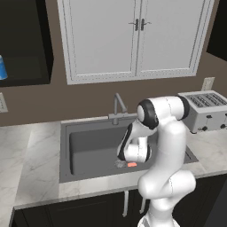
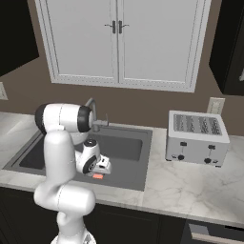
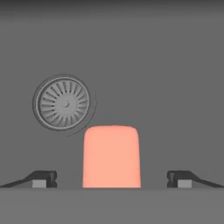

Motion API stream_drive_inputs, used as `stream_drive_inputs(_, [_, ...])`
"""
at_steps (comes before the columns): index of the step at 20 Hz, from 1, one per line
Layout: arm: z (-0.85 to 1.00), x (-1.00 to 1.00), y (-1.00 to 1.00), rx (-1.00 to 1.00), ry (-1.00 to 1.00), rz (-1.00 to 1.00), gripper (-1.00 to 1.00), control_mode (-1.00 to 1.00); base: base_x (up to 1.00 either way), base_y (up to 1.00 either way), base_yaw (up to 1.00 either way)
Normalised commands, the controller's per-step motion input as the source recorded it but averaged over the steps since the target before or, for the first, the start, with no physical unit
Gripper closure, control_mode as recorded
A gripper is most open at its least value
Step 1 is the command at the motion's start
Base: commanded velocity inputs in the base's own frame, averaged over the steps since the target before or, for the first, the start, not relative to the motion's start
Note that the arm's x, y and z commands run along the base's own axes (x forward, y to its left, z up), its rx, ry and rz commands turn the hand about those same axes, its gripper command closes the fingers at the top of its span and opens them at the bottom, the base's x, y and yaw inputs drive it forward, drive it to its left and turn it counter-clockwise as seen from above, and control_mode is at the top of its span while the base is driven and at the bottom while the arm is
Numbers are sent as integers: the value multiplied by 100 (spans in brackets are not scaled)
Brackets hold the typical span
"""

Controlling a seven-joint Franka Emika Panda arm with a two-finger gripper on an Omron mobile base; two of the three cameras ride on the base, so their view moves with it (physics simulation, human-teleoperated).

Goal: Pick up the bar soap and soap dispenser from the sink, and place them back in the cabinet, and close the cabinet door.

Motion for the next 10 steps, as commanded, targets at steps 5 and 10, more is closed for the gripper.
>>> stream_drive_inputs(5, [-12, 0, 0, 0, 0, 0, -100, -100, 0, 0, 0])
stream_drive_inputs(10, [-12, 0, 0, 0, 0, 0, -100, -100, 0, 0, 0])
